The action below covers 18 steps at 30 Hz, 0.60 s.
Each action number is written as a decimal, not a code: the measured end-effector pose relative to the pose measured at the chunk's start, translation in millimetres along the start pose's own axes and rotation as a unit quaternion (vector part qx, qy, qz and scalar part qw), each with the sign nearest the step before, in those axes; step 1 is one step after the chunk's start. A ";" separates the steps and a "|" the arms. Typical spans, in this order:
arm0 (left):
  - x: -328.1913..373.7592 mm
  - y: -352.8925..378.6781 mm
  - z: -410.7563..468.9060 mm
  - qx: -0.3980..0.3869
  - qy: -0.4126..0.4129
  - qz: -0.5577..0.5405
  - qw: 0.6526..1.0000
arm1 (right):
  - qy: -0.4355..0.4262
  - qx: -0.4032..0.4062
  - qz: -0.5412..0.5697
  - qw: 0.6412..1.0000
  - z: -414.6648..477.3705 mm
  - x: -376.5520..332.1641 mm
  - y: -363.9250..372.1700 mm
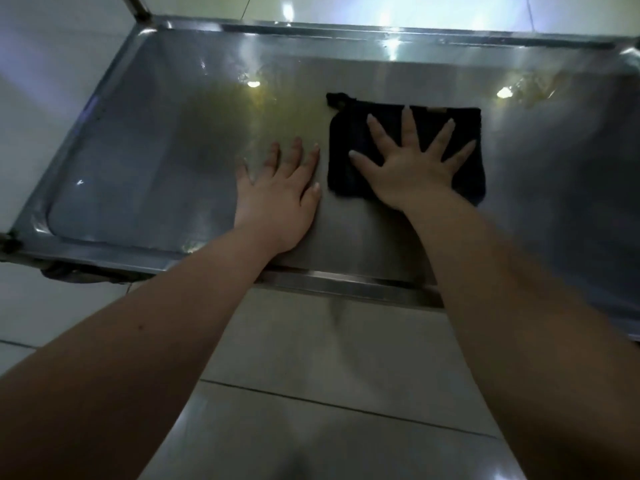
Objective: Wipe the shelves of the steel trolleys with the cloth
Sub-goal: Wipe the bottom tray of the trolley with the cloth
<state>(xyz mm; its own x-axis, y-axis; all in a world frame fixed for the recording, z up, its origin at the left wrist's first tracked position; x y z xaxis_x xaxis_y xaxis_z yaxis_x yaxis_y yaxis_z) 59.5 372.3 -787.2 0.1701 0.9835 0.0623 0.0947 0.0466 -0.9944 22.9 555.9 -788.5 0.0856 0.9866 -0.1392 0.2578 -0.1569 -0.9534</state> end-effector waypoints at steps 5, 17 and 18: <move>-3.9 -1.6 2.4 0.001 -0.015 -0.017 1.000 | 0.008 -0.005 0.019 1.000 21.9 -7.2 -8.1; 1.5 -0.5 1.4 0.002 -0.012 -0.006 1.000 | 0.007 0.019 -0.026 0.999 -111.1 12.0 29.6; 2.0 -0.9 1.5 0.002 -0.012 -0.006 1.000 | 0.012 0.026 -0.024 0.999 -88.3 11.6 23.2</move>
<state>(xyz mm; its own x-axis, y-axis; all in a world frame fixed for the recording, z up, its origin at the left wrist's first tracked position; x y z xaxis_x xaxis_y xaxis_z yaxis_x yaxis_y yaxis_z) 58.3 374.5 -786.3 0.1450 0.9868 0.0726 0.0930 0.0595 -0.9939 114.9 559.7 -788.5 0.0985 0.9913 -0.0873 0.2122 -0.1067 -0.9714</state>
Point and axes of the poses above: each hand's wrist, its own z-axis towards the middle knuckle, its own y-axis out of the palm, x = y × z, the point moved 9 cm from there along z, towards the middle knuckle, and after that the axes turned 3 degrees about -x, right-handed, at the moved point
